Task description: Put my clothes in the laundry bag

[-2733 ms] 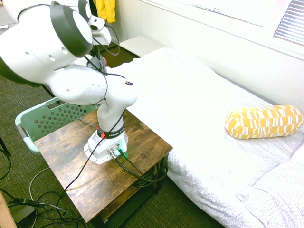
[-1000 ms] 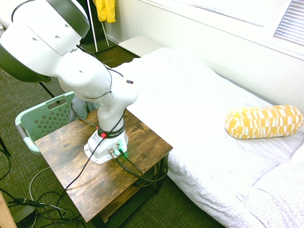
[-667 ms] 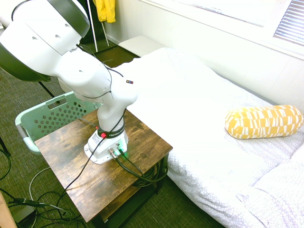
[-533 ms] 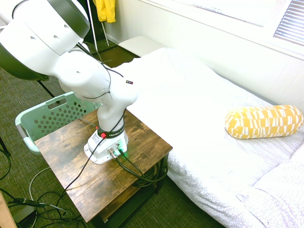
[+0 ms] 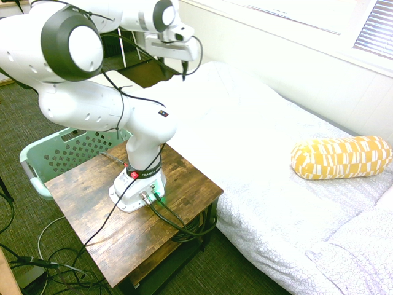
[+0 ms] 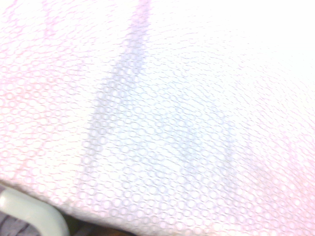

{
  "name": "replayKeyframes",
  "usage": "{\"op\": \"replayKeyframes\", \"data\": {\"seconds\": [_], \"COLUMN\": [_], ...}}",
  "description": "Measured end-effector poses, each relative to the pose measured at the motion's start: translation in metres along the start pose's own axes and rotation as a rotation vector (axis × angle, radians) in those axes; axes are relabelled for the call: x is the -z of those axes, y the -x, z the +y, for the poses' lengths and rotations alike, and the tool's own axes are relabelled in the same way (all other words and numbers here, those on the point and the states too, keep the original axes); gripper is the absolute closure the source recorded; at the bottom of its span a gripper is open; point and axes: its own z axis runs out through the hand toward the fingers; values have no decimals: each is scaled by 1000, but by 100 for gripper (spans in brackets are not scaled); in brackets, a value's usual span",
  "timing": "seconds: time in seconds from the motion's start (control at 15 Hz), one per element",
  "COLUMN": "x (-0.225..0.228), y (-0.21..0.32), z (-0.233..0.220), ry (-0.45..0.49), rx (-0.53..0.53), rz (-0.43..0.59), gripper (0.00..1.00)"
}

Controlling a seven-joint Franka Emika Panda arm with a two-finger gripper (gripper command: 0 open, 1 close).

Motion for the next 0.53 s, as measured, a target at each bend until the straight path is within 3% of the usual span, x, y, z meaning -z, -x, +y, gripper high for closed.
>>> {"op": "replayKeyframes", "data": {"seconds": [0.27,0.53], "x": [-15,-72], "y": [-40,-86], "z": [28,35], "ry": [-6,22], "rx": [-140,-210], "rz": [-6,-32], "gripper": [0,0]}}
